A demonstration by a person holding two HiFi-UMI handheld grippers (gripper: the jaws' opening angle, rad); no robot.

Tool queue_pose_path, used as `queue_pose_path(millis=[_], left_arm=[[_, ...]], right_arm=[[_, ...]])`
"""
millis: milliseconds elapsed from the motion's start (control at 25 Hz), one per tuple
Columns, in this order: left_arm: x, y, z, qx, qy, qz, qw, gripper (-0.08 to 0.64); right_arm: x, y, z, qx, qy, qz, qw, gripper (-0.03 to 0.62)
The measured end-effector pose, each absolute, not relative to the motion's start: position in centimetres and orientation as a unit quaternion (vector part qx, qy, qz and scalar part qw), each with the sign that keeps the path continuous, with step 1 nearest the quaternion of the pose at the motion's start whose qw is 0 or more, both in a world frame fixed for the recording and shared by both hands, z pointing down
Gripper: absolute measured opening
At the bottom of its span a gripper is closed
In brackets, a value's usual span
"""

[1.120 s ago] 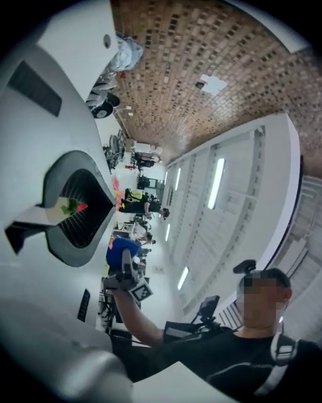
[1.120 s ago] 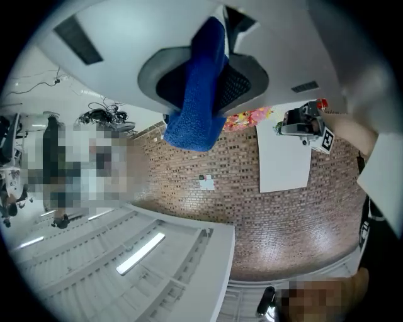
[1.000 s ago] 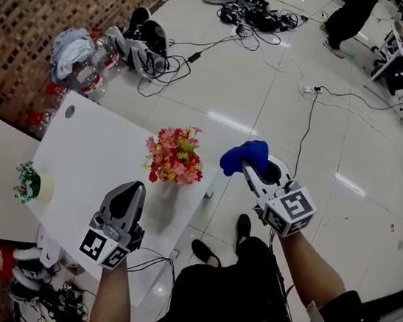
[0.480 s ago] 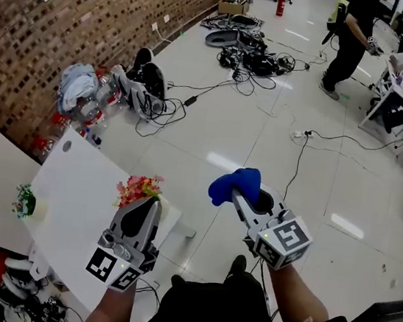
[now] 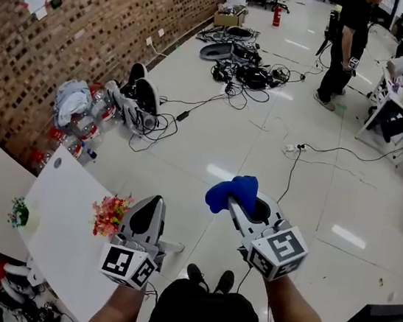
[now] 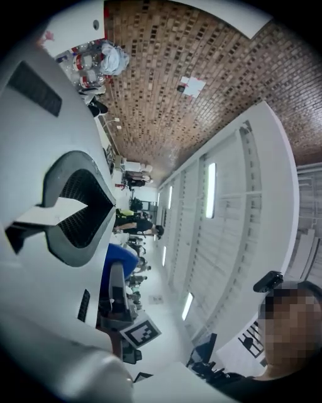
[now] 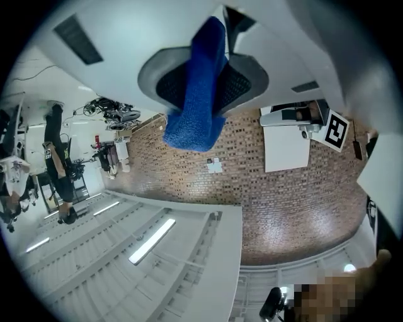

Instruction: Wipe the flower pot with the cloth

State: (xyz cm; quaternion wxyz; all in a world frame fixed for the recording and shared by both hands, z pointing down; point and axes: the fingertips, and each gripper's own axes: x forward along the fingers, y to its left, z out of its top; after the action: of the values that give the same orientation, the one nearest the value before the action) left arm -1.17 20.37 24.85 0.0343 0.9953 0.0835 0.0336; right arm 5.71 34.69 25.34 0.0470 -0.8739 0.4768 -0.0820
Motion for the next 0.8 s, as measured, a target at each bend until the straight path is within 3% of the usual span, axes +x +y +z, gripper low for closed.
queue_pose_path(millis=[800], left_arm=[[16.0, 12.4, 23.2, 0.999, 0.007, 0.003, 0.051, 0.000]], right_arm=[[24.4, 26.7, 23.0, -0.841, 0.535, -0.066, 0.039, 0.078]])
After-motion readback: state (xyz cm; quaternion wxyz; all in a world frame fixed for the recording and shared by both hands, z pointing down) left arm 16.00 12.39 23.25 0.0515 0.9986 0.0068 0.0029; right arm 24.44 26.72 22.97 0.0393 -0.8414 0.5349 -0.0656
